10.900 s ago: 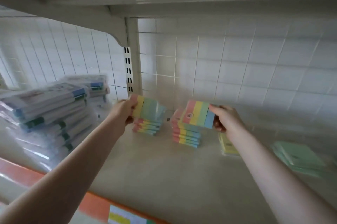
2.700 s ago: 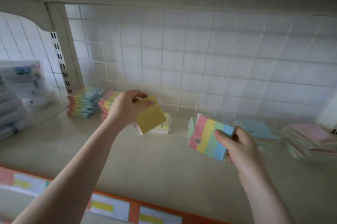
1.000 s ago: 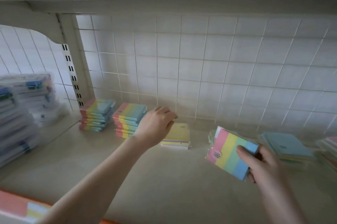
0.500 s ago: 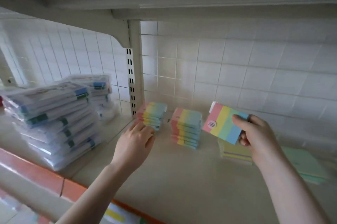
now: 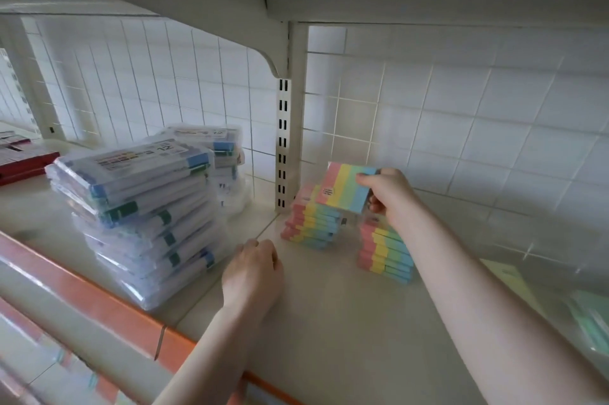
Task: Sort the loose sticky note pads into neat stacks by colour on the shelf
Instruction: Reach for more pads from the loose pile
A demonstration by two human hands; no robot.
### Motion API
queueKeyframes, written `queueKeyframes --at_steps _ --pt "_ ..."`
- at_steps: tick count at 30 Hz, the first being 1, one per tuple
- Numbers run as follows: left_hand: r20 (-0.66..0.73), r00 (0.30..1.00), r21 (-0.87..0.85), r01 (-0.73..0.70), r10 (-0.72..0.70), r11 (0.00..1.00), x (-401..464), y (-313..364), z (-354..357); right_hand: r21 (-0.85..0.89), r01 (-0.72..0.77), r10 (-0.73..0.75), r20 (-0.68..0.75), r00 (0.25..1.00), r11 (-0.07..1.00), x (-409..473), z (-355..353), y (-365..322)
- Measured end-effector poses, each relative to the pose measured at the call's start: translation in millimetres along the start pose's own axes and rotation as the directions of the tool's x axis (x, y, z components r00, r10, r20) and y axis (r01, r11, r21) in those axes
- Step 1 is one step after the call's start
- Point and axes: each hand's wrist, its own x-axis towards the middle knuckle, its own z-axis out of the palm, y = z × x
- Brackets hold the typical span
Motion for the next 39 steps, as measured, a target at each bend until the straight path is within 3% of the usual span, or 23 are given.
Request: queueKeyframes --at_steps 9,12,16,24,31,35,39 --pt "0.034 0.998 0.001 0.048 -0.048 0.999 -0.5 -3.8 -2.3 -0.113 -0.036 0.042 0.056 0.998 0.993 28.6 34.9 3.3" --pt "0.038 0.998 0.003 0.045 -0.045 0.999 -0.3 -3.7 -2.5 -0.24 -0.01 0.025 0.06 0.998 0.971 30.0 38.7 4.1" --pt "0.051 0.997 -0.004 0.05 -0.05 0.999 1.0 -3.4 -1.8 -0.467 0.052 -0.025 0.064 0.998 0.883 35.8 43.7 9.3" --pt "0.058 0.998 0.008 0.017 -0.017 1.0 3.3 -1.6 -1.1 -0.733 0.217 -0.25 0.066 0.966 0.645 29.4 44.8 12.5" --pt "0.072 0.995 -0.018 -0.074 0.075 0.997 2.3 -0.8 -0.1 -0.825 0.294 -0.578 -0.049 0.814 0.483 -20.7 -16.7 19.5" --pt "0.065 0.988 -0.028 -0.136 0.138 0.99 -2.0 3.4 -1.1 -0.909 0.181 -0.632 -0.108 0.767 0.375 -55.2 -74.3 53.0" --pt "0.067 0.972 -0.003 -0.227 0.227 0.974 -18.5 28.9 -0.9 -0.941 0.059 -0.635 -0.178 0.751 0.333 -98.5 -131.6 88.4"
